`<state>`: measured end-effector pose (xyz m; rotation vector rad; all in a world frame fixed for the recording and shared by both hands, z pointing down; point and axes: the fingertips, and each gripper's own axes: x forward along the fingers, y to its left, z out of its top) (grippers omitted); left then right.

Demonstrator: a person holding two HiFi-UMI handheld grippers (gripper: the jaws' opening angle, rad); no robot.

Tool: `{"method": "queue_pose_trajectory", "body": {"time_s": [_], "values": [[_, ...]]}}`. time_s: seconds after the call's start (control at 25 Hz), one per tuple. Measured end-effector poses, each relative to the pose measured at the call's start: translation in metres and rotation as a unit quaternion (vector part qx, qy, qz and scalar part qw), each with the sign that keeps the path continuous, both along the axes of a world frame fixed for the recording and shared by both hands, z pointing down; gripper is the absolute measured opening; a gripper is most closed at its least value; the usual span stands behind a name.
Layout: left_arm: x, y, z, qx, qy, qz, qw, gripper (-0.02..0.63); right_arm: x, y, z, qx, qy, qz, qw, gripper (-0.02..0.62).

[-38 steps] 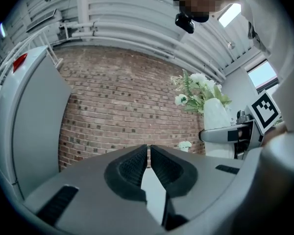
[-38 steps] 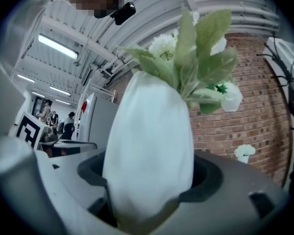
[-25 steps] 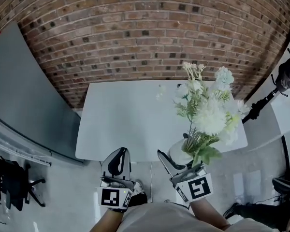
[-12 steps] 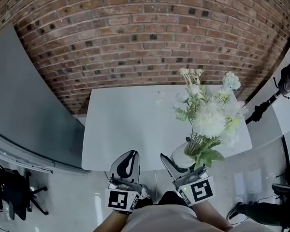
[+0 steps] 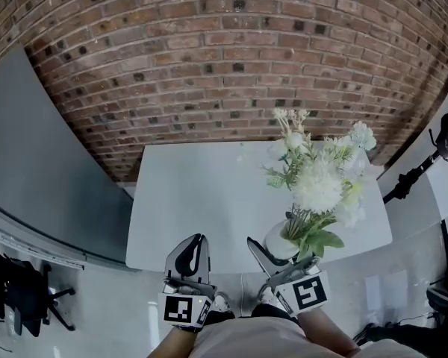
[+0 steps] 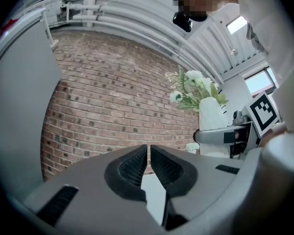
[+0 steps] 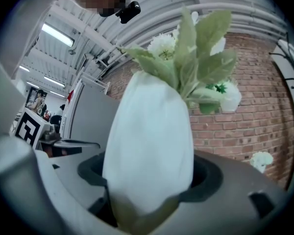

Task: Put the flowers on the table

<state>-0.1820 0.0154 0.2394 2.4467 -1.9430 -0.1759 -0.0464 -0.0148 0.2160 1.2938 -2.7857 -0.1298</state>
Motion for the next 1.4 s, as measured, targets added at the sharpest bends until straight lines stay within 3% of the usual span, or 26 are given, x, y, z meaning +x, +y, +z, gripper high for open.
{"method": "queue_pose_trajectory", "body": {"time_s": [0.4,0.76,1.4], "values": [[0.010,-0.021,0.004,0.001,-0.010,-0.017,0.9998,0.026,0.004,-0.027,0.005,0.005,0.006,-0.013,1.000,0.399],[0.020,-0.044,-0.001,0.010,-0.034,-0.026,0.9990,0.026,0.008,-0.049,0.003,0.008,-0.011,0.007,1.000,0.399],[0.023,-0.048,0.009,-0.001,-0.037,-0.026,0.9990,0.026,0.003,-0.063,0.021,0.000,-0.003,-0.007,1.000,0.399]]}}
